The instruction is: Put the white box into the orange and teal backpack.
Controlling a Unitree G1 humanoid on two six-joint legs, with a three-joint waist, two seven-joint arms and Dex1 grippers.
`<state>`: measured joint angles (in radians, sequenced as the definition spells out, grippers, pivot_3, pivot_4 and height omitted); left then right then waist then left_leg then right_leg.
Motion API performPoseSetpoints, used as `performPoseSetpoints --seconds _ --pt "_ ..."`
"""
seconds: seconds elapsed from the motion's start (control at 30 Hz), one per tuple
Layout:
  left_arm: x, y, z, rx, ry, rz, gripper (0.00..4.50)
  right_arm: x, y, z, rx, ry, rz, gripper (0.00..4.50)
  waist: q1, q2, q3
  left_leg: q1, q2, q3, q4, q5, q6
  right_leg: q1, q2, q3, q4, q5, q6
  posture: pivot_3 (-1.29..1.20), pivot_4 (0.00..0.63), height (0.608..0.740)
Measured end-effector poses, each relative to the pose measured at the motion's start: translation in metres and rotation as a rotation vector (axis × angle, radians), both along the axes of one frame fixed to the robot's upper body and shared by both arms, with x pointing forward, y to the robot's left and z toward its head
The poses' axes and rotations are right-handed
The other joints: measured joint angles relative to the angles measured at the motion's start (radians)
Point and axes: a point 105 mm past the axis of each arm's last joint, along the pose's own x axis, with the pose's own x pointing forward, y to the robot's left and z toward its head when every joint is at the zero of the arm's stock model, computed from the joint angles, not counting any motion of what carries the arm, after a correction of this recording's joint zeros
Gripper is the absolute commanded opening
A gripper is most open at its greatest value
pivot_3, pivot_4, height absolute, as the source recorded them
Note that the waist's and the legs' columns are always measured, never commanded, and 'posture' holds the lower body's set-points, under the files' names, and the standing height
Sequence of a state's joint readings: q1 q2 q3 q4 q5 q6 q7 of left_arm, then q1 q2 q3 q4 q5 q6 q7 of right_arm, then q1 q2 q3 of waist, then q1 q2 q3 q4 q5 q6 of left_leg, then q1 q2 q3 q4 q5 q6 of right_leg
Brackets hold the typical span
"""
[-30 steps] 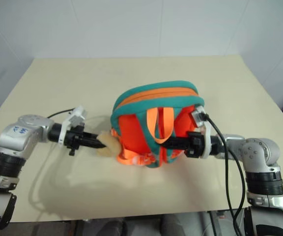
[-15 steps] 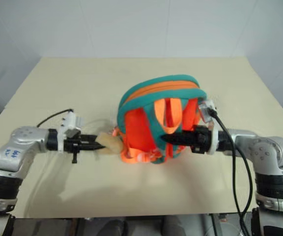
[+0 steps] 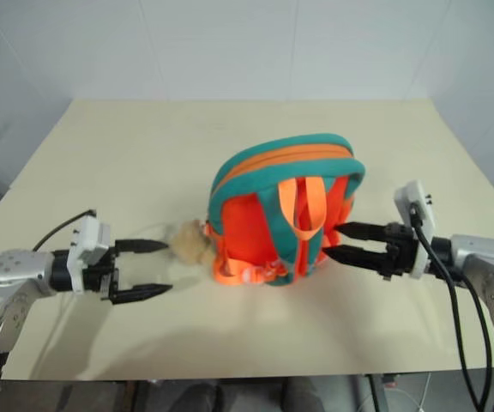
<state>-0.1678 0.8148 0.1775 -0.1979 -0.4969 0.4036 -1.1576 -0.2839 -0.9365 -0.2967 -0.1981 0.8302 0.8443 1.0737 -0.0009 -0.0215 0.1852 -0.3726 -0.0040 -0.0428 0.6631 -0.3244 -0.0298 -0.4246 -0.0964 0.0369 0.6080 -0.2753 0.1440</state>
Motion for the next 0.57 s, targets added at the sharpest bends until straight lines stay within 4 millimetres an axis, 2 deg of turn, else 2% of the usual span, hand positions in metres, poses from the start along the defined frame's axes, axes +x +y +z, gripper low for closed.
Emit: performPoseSetpoints --seconds 0.2,0.33,0.57 --pt "0.003 0.007 0.014 -0.085 -0.154 0.074 4.49 0.000 -0.034 -0.019 -0.142 -0.125 -0.086 4.50 0.000 0.000 0.000 0.003 0.000 0.000 0.000 0.000 0.000 0.003 0.000 0.000 0.000 0.000 0.000 0.00 0.150 0.740" --pt "-0.002 0.012 0.009 -0.092 -0.165 0.090 4.49 -0.009 -0.052 -0.033 -0.218 -0.163 -0.102 4.50 0.000 0.000 0.000 0.003 0.000 0.000 0.000 0.000 0.000 0.003 0.000 0.000 0.000 0.000 0.000 0.00 0.150 0.740" --pt "-0.005 0.018 0.008 -0.080 -0.166 0.091 4.49 -0.011 -0.054 -0.027 -0.218 -0.231 -0.126 4.50 -0.002 0.000 0.000 0.009 0.001 -0.001 0.001 0.001 -0.001 0.009 0.001 0.000 -0.001 0.001 -0.001 0.00 0.150 0.740"
